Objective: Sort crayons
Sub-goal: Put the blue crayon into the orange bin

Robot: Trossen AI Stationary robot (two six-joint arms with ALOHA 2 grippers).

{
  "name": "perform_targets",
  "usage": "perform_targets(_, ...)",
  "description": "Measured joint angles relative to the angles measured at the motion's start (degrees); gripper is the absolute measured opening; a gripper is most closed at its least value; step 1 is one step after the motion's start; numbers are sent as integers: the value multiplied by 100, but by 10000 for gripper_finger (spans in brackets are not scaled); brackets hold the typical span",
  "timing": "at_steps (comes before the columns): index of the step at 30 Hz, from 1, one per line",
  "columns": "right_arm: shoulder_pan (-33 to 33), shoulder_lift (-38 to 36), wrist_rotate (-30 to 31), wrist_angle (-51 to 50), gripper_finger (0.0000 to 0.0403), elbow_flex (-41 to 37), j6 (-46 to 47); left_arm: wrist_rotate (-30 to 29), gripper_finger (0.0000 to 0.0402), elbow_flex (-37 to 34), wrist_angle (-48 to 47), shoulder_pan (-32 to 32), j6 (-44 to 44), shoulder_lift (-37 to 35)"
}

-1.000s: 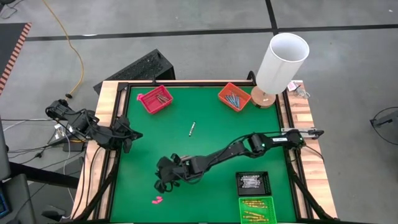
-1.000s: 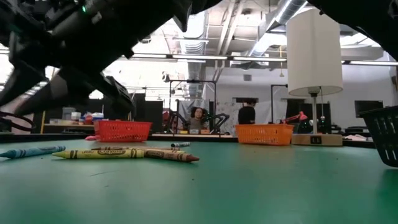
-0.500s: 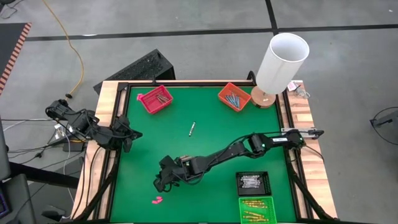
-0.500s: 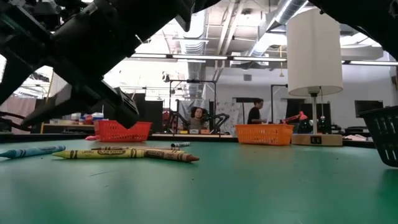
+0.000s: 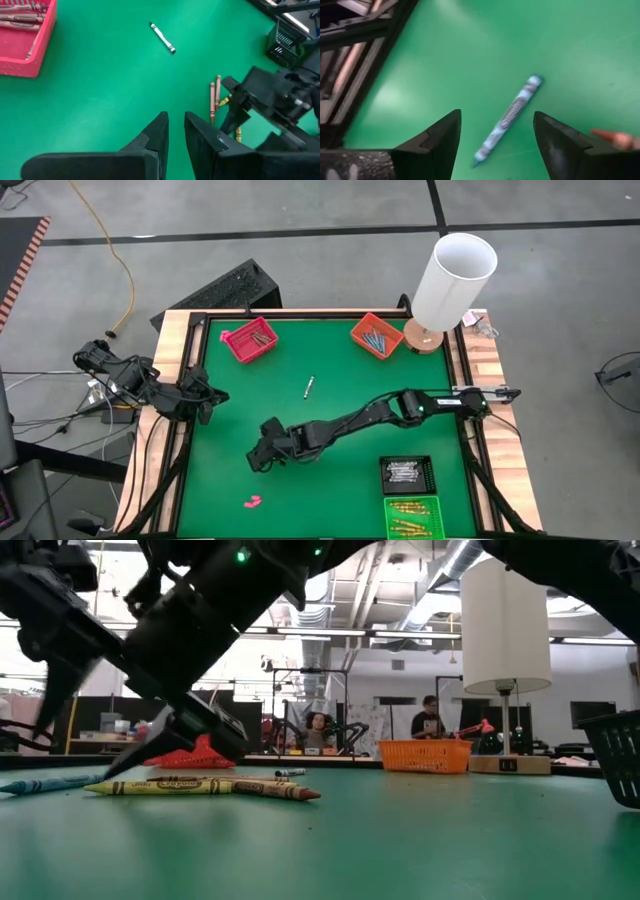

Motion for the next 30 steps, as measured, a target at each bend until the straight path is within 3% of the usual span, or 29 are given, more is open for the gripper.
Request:
perform_targets(14,-116,-2,-81,-253,249,0,-320,3,51,1,-55,0,52,2)
perform_targets(24,-182,-116,-137,-474,245,470,-1568,3,51,1,-158,0,61,0)
perform_targets(27,-182,-118,-274,-341,217,681,-2293,5,51,1,-170,0,44,1)
perform_targets(30,-179,-111,-492,-225,154,682,-2761,5,51,1,-191,0,42,0)
